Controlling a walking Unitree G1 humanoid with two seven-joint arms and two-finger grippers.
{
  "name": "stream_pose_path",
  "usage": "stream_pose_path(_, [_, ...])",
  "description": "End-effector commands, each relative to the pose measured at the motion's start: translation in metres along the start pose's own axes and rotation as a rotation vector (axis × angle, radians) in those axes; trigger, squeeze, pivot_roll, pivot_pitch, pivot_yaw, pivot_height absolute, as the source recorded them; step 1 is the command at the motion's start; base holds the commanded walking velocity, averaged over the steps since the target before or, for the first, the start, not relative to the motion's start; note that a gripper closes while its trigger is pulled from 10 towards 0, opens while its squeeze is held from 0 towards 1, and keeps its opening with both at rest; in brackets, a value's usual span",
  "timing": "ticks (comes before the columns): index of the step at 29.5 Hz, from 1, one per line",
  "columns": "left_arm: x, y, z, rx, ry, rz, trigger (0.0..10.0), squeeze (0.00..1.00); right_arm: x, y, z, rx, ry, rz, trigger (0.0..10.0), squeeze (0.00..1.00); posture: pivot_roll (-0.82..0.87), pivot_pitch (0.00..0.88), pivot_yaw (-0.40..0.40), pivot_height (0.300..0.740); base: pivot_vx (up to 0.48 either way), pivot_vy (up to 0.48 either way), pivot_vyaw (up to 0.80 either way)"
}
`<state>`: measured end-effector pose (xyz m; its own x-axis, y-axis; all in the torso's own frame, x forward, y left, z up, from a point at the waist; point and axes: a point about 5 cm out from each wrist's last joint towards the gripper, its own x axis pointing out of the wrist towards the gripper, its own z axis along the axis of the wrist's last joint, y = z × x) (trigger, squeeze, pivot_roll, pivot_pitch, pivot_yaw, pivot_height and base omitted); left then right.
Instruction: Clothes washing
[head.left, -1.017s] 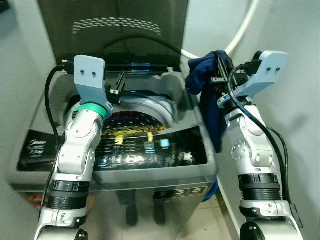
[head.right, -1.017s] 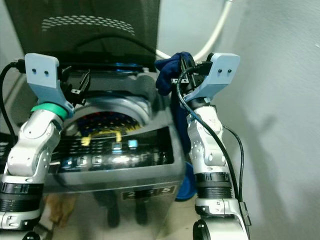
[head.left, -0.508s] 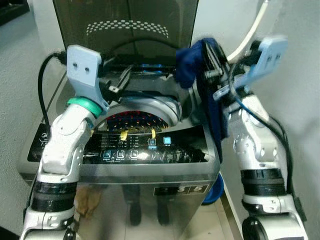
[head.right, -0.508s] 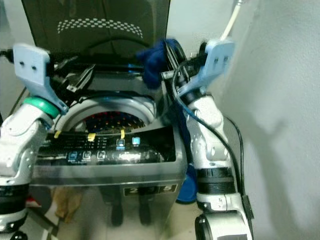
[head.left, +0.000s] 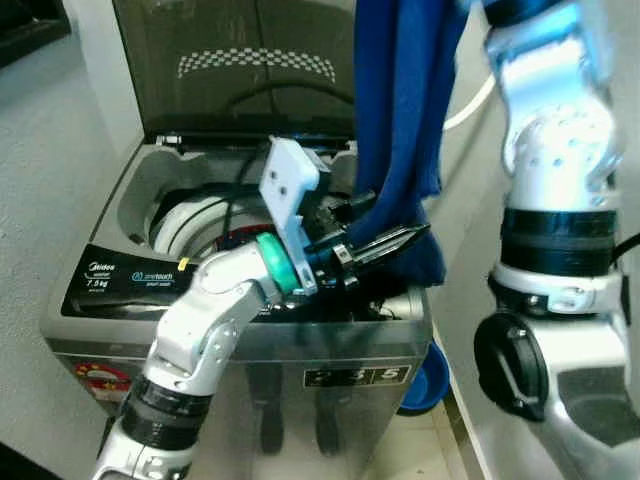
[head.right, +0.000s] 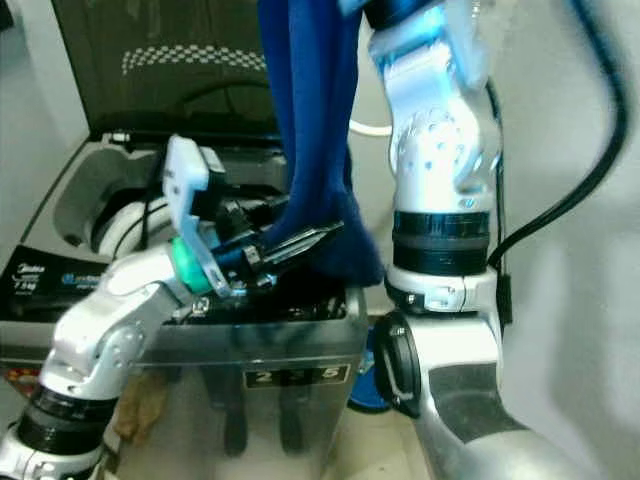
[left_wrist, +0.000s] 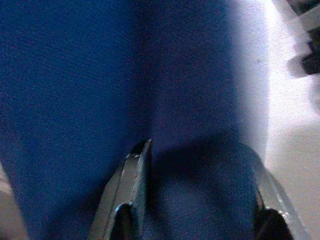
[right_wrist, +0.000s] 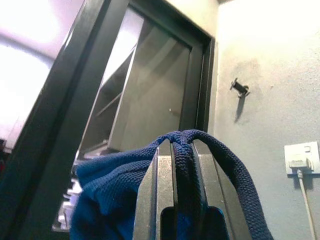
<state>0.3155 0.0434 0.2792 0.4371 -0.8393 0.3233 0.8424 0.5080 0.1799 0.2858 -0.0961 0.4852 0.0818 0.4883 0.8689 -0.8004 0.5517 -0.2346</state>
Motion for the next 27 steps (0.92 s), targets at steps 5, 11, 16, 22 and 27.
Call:
stream_pose_path(5, [-0.007,0.073,0.010,0.265,0.041,0.485,10.0,0.00,-0.004,-0.009,0.008,-0.017,0.000,-0.027,10.0,0.00,-0.02,0.000,0.027,0.740,0.000,0.000,0.00])
stream_pose_path(11, [-0.067,0.137,0.065,0.644,0.034,0.943,10.0,0.00,-0.044,-0.034,-0.015,-0.006,0.117,-0.154,10.0,0.00,-0.01,0.000,0.030,0.740,0.000,0.000,0.00])
stream_pose_path(16, [-0.089,0.153,0.085,0.662,0.024,1.021,10.0,0.00,-0.053,-0.045,-0.043,-0.138,0.297,-0.240,10.0,0.00,-0.01,0.000,0.027,0.740,0.000,0.000,0.00])
stream_pose_path(22, [-0.082,0.119,0.016,0.278,0.162,0.612,10.0,0.00,-0.069,-0.010,-0.148,-0.312,0.685,-0.183,10.0,0.00,0.02,0.010,-0.002,0.740,0.000,0.000,0.00])
stream_pose_path(27, [-0.069,0.064,-0.002,0.150,0.127,0.403,10.0,0.00,-0.070,0.013,-0.175,-0.273,0.756,-0.106,10.0,0.00,0.04,0.021,-0.016,0.740,0.000,0.000,0.00])
